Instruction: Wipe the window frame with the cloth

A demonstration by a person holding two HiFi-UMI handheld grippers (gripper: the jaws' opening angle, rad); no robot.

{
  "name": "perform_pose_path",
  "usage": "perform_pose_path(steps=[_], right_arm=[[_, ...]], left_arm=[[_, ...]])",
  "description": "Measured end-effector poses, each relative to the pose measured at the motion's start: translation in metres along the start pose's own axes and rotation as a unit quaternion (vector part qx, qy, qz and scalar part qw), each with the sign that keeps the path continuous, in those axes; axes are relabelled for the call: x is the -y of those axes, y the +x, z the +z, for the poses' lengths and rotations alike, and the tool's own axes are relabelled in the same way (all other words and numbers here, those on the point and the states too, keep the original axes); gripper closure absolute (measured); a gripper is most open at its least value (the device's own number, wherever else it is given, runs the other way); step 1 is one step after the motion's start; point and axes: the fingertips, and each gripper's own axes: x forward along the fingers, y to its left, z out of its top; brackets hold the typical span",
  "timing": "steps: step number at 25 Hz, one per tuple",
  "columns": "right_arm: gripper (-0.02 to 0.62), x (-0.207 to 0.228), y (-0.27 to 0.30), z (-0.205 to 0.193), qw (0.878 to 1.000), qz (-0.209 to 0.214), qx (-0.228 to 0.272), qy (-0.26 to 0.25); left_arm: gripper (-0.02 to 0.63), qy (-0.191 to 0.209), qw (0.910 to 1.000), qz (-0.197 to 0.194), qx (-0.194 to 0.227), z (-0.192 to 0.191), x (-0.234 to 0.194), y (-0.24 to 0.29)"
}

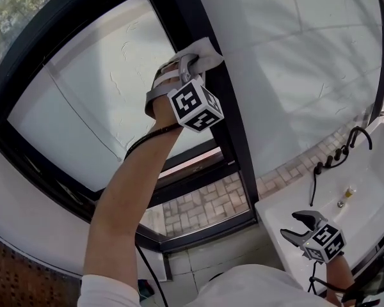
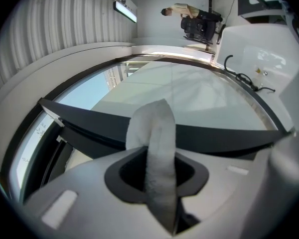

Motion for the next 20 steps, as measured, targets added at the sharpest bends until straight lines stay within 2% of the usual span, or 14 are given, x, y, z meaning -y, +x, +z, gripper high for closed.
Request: perform_pose_path(steps=[6, 20], right_arm=[[0.347, -0.005, 0.000, -0.003, 1.000, 0.005, -0.002, 0.003], [0.347, -0.015, 0.002, -0.007, 1.000, 0.012, -0.010, 0.002]], left_arm=[[0.511, 0.022, 0.9997, -0.014, -0.004, -0.005, 0.042, -0.001], [0.500, 0.032, 0.9960, -0.078, -0.028, -0.022, 0.160, -0.008]])
